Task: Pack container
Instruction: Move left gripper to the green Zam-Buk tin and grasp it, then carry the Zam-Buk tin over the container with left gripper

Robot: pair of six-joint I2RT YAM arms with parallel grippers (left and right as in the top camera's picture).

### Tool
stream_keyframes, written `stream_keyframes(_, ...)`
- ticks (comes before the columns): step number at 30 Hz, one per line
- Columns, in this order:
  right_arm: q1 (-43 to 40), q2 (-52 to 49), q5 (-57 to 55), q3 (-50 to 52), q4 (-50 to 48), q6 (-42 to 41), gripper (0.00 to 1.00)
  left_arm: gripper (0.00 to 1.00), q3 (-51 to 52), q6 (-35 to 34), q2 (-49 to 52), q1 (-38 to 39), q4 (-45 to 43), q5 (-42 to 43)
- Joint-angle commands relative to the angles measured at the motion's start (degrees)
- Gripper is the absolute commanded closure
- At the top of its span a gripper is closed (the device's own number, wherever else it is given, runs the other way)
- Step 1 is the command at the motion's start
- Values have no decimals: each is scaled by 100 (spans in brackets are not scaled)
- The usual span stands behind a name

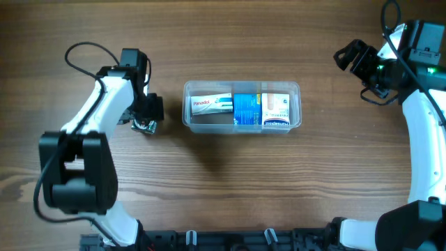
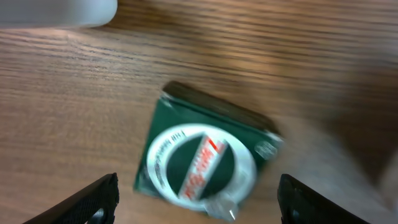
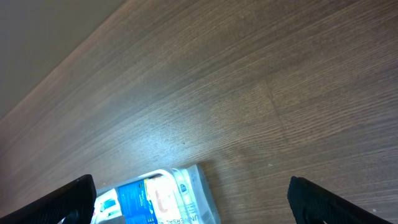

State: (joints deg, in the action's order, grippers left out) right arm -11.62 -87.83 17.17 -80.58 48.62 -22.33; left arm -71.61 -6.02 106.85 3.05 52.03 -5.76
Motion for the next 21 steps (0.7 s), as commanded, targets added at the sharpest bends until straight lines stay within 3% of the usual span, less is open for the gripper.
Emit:
stream_keyframes(1, 2, 138, 90, -9, -22, -35, 0, 19, 46, 396, 413, -81, -83, 79)
stream_keyframes(7, 2, 138, 90, -9, -22, -37, 0, 27, 46, 481, 658, -76, -151, 122)
stream_keyframes(10, 2, 138, 90, -9, -22, -35, 0, 45, 46, 476, 654, -76, -234, 122)
stream_keyframes(14, 2, 138, 90, -9, -22, -35, 0, 59, 35, 461, 603, -55, -170, 122)
stream_keyframes(21, 2, 138, 90, -9, -22, -35, 0, 58, -37, 367, -28, 245, 66, 122)
